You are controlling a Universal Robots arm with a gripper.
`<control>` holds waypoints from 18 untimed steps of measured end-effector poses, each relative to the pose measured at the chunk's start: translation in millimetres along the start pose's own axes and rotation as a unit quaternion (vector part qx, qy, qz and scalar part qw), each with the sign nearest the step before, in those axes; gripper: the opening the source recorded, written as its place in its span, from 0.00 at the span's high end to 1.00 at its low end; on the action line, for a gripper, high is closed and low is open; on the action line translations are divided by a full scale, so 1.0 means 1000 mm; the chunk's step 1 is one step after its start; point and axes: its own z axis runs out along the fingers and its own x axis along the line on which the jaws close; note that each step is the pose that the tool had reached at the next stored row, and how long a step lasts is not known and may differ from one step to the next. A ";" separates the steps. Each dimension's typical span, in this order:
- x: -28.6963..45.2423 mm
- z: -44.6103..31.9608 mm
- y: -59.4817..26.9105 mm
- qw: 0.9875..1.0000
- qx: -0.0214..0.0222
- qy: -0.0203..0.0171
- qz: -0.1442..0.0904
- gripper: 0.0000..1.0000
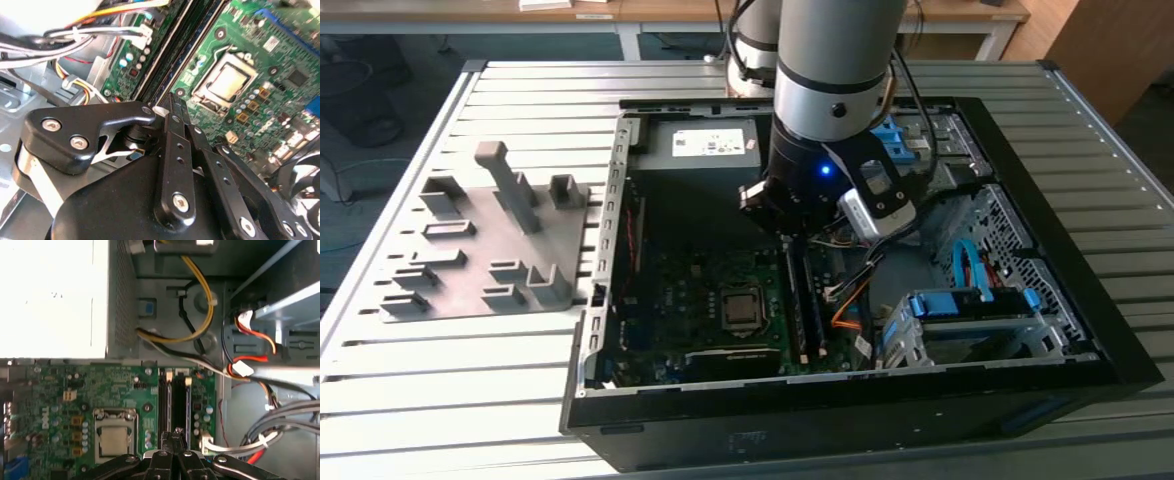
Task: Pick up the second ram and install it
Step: 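Press down the second ram until it locks into place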
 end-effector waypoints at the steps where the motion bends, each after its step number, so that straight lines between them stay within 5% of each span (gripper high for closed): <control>1: 0.0001 0.0017 0.0023 1.000 0.000 0.000 0.000 0.90; 18: 0.0004 0.0325 0.0208 1.000 0.000 0.000 0.000 0.90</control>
